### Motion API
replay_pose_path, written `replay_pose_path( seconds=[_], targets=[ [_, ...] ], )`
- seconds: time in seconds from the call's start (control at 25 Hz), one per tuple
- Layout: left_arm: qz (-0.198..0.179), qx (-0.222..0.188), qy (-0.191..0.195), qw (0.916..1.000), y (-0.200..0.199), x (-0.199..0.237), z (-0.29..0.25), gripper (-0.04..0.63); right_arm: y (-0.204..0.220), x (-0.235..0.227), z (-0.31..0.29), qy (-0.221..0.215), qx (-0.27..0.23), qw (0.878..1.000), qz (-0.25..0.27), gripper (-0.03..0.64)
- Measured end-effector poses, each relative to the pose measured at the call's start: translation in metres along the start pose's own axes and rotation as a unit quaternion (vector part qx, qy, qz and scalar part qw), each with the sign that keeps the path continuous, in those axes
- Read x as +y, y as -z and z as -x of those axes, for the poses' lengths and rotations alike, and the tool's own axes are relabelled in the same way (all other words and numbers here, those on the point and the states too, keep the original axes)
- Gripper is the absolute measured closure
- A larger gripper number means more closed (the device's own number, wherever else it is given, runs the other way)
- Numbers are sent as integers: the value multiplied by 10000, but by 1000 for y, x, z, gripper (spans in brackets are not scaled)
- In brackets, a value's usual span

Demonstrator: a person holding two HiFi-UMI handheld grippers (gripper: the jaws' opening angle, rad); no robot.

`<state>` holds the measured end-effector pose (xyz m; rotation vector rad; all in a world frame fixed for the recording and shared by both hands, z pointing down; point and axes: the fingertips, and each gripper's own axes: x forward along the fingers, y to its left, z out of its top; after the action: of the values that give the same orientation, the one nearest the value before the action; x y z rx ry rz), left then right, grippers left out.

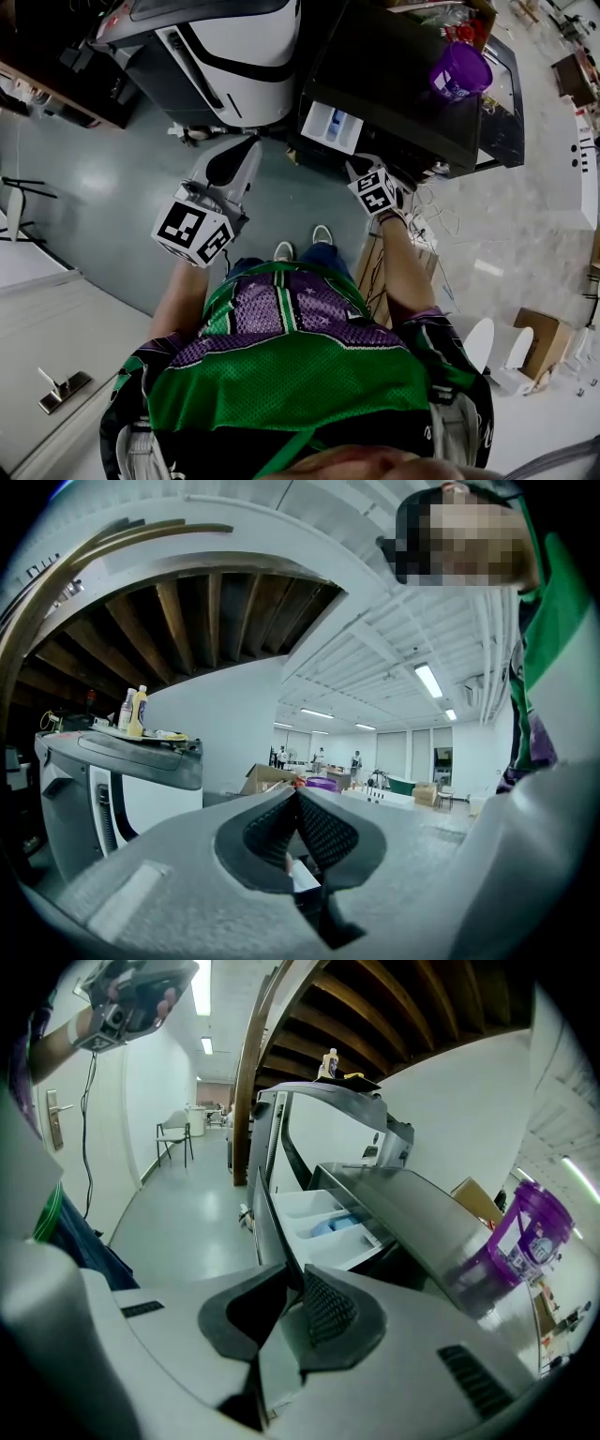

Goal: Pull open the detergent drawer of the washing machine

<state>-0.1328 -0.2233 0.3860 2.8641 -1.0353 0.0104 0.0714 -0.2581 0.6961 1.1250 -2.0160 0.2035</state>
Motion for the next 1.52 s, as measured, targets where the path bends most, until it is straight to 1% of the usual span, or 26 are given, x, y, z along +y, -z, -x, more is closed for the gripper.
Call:
replay_pose_path(
  seconds=[0.28, 0.6, 0.8, 0.92, 1.04, 1.16, 1.24, 1.36, 1.52],
  targets=[
    [84, -56, 93, 9999, 2, 0, 21, 578, 5, 24, 12, 55, 37, 10000, -23, 561],
    [166, -116, 109, 9997, 4, 0, 36, 578, 5, 25, 14, 238, 110, 9996, -128, 549],
    [181, -120, 129, 9997, 8, 1, 41, 578, 2, 19, 24, 462, 63, 9987, -226, 548],
    [193, -138, 178, 9996, 9, -2, 41, 578, -3, 15, 34, 533, -82, 9974, -487, 548],
    [114, -142, 238, 9995, 9, -6, 38, 578, -8, 10, 47, 627, -278, 9943, -812, 548],
    [132, -164, 322, 9993, 9, -8, 35, 578, -15, 8, 65, 738, -508, 9881, -1252, 548],
    [111, -153, 347, 9992, 10, -9, 33, 578, -21, 10, 78, 727, -659, 9834, -1525, 548],
    [-19, -105, 349, 9993, 12, -10, 32, 578, -32, 12, 97, 635, -886, 9776, -1803, 548],
    [-70, -64, 356, 9993, 13, -10, 29, 578, -54, 7, 126, 641, -1254, 9681, -2072, 548]
  ],
)
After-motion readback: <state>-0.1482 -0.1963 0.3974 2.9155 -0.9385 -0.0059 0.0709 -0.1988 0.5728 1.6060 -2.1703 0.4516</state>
